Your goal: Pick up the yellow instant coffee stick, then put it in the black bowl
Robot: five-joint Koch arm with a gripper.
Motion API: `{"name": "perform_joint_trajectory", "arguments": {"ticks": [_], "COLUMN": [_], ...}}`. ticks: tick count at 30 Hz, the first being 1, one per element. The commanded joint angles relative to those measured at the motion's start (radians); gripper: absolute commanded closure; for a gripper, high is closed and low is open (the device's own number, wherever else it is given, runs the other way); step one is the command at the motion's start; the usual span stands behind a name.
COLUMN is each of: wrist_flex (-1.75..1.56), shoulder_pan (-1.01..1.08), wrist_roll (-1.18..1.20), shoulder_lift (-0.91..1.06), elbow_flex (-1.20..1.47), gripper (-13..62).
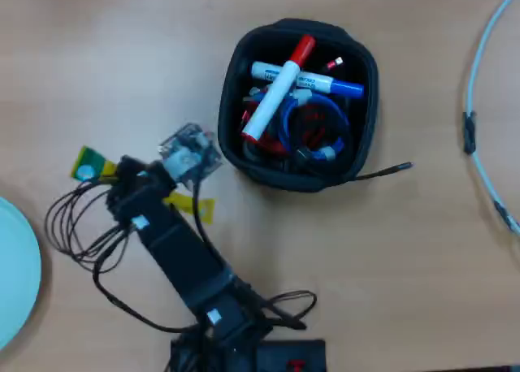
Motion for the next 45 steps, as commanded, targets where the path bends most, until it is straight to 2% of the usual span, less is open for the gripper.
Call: {"name": "perform_joint_trajectory", "arguments": {"ticks": [1,11,21,30,37,45], "wrist_flex": [0.066,-0.097,-0.302,-0.426,-0.698,-0.859], "shoulder_pan": [0.069,0.273,0.364,0.449,0.502,0.598], "wrist_roll": [-0.067,-0.199,-0.356,-0.442,-0.514,-0.537], "shoulder_lift": [0.075,0.08,0.069,-0.029,-0.164,-0.117], "elbow_flex": [-0.092,-0.087,-0.08,-0.072,0.051,0.299], "gripper": [55.7,55.7,55.7,55.7,55.7,55.7]}}
